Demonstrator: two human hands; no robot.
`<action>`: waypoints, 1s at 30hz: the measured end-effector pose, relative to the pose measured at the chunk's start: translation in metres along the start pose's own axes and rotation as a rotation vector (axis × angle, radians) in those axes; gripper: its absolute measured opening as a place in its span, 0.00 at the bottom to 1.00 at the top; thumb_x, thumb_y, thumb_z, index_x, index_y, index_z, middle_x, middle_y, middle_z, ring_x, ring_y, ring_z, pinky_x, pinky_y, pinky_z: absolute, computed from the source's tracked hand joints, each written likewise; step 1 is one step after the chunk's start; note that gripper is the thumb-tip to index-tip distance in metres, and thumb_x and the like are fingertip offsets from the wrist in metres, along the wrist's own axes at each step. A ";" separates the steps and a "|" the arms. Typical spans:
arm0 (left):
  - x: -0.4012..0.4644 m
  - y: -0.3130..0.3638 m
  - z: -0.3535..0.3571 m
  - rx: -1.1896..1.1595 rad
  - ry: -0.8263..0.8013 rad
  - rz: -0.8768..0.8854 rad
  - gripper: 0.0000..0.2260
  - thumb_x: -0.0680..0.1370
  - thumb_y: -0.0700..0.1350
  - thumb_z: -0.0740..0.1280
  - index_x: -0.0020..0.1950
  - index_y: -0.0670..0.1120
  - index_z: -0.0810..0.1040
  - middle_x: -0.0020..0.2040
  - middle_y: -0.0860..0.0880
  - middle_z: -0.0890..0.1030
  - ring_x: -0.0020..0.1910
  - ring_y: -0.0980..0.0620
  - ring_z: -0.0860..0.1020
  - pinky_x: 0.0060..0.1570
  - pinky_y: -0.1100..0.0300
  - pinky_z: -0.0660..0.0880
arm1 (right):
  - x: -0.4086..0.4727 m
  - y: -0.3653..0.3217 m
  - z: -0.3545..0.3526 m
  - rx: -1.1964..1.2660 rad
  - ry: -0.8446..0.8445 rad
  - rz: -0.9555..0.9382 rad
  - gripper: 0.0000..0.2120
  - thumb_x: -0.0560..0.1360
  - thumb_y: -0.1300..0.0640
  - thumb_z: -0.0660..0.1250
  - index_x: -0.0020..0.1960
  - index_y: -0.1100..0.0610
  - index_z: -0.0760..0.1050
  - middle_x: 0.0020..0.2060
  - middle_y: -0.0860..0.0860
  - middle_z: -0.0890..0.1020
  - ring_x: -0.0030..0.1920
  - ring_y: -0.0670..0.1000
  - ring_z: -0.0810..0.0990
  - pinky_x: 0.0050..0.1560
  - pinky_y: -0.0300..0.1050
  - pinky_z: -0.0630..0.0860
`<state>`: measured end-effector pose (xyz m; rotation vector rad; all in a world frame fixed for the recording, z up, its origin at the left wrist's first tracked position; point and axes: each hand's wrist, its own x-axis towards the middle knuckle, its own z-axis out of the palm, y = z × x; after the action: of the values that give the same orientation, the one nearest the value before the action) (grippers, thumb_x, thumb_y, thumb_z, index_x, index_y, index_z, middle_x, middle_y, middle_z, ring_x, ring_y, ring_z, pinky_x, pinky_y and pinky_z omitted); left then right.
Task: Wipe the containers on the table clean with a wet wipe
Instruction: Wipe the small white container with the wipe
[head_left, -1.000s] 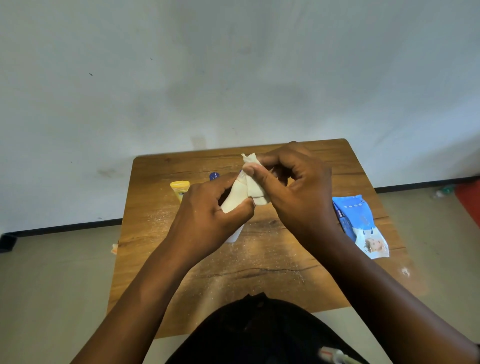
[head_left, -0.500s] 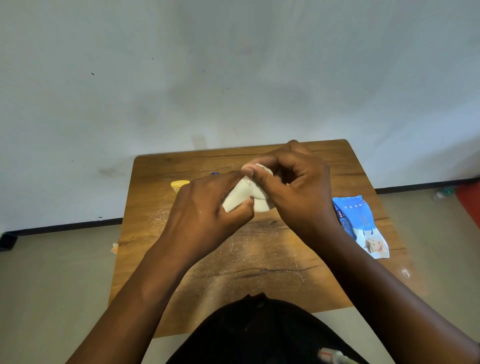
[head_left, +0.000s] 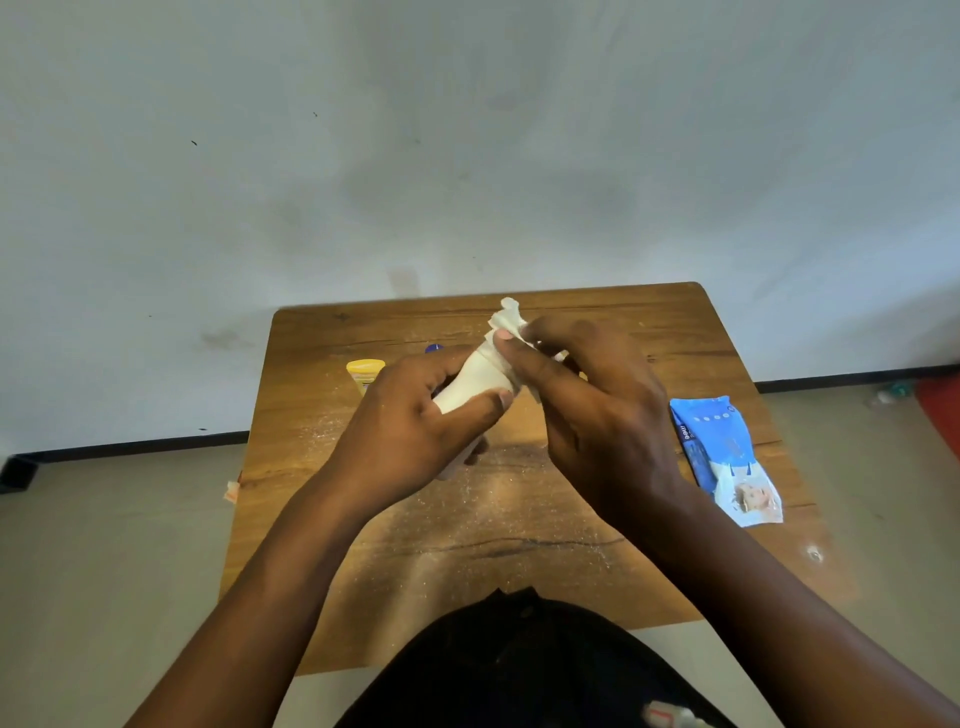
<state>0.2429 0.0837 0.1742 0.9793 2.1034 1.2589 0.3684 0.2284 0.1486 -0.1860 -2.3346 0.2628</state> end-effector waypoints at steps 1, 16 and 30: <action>0.000 0.002 0.001 -0.056 -0.004 -0.022 0.04 0.81 0.47 0.71 0.48 0.56 0.82 0.40 0.48 0.86 0.34 0.49 0.86 0.36 0.47 0.85 | -0.001 0.000 -0.001 0.014 0.016 -0.012 0.13 0.80 0.68 0.71 0.65 0.65 0.83 0.56 0.62 0.84 0.53 0.59 0.82 0.53 0.40 0.71; 0.005 -0.006 0.007 0.304 0.017 0.145 0.02 0.77 0.50 0.72 0.47 0.56 0.80 0.38 0.56 0.81 0.36 0.58 0.79 0.29 0.64 0.68 | 0.002 -0.014 0.005 0.111 -0.048 0.043 0.09 0.80 0.66 0.71 0.59 0.65 0.85 0.50 0.59 0.82 0.49 0.54 0.78 0.48 0.43 0.72; 0.005 -0.014 0.010 0.346 0.118 0.093 0.20 0.72 0.65 0.62 0.59 0.57 0.77 0.52 0.57 0.77 0.49 0.60 0.76 0.44 0.54 0.77 | 0.001 -0.010 -0.004 0.116 0.001 0.107 0.11 0.77 0.68 0.73 0.59 0.64 0.85 0.50 0.59 0.82 0.49 0.53 0.79 0.46 0.40 0.74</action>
<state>0.2420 0.0888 0.1566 1.1838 2.4479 1.0358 0.3698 0.2193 0.1548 -0.2536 -2.3041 0.4493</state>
